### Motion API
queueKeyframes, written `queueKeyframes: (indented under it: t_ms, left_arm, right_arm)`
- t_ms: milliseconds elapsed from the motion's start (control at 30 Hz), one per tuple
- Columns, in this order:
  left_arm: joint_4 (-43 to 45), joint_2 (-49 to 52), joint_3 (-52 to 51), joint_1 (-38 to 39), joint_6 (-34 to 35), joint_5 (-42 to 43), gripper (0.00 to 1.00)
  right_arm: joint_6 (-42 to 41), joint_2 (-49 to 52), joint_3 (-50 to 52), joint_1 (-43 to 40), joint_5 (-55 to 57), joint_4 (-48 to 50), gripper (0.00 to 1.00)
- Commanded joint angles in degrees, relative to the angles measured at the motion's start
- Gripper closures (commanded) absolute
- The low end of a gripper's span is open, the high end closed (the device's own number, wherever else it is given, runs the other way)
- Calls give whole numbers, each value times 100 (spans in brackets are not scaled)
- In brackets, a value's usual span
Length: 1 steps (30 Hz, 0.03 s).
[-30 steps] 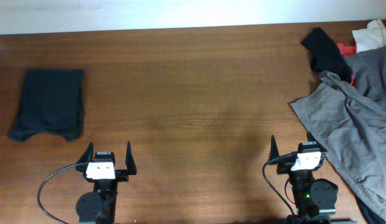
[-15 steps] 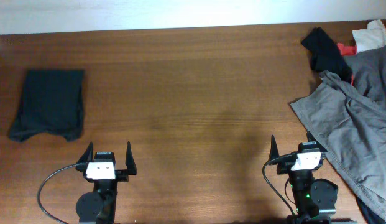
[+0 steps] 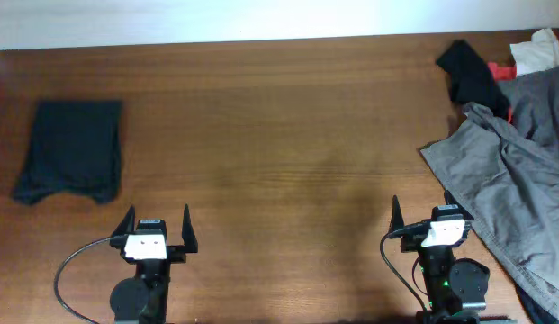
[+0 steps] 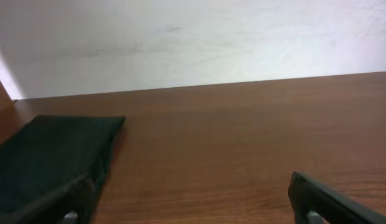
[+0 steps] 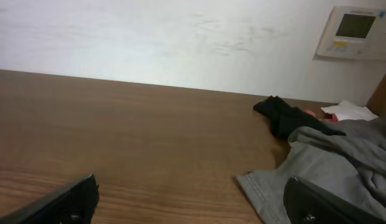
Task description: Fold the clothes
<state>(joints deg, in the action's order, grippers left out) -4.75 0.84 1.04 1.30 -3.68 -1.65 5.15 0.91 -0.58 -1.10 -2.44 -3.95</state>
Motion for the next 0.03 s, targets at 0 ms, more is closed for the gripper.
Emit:
queueKeyframes:
  t_ms: [0]
  left_arm:
    - [0,-55,-52,-35,-94,83,1]
  right_arm:
    - [42,-55,26,-48,-50,-28,1]
